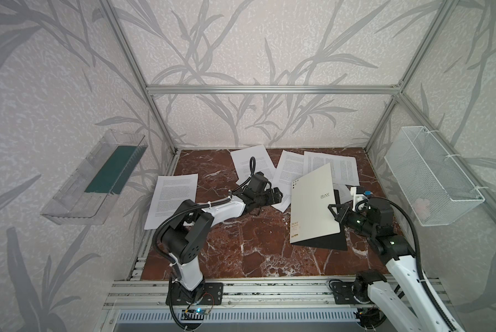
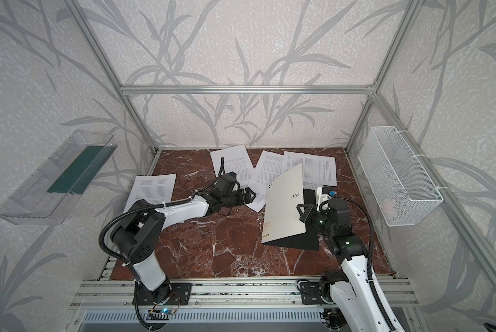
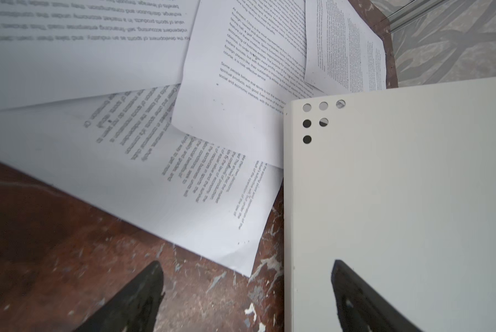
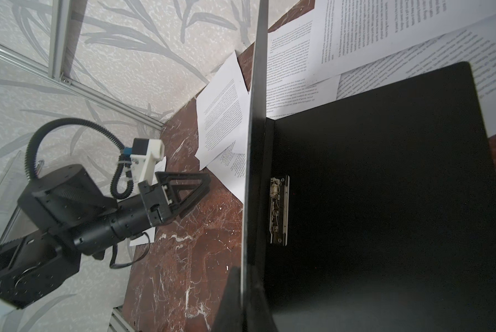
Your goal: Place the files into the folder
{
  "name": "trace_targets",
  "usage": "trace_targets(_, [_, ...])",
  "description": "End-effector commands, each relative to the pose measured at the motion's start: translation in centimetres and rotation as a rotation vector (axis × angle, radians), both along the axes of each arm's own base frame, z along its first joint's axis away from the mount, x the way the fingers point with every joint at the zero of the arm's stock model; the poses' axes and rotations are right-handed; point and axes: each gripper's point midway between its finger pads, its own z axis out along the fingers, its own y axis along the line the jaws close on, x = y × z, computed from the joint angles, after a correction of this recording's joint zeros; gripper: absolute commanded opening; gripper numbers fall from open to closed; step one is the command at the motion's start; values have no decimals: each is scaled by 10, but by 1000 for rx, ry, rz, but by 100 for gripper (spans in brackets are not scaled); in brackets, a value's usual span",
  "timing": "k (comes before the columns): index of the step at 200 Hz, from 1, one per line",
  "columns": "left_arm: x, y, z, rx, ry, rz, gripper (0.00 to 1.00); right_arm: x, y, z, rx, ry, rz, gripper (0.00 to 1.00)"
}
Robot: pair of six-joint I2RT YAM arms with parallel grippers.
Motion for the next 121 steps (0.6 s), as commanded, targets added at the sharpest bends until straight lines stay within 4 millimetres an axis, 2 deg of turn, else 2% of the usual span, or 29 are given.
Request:
trace_targets(1, [8, -5, -13, 37, 41, -30, 92, -2, 6, 23, -13, -96, 53, 0])
trace_targets(40, [20, -17, -35, 51, 79, -53, 91, -3, 6, 24, -25, -103, 66, 0])
trace_targets(72, [27, -20, -49, 65, 94, -63, 91, -5, 6, 26, -29, -111, 70, 0])
trace_targets(121, [50, -22, -73, 96, 122, -69, 91, -9, 5, 31, -51, -124, 74, 0])
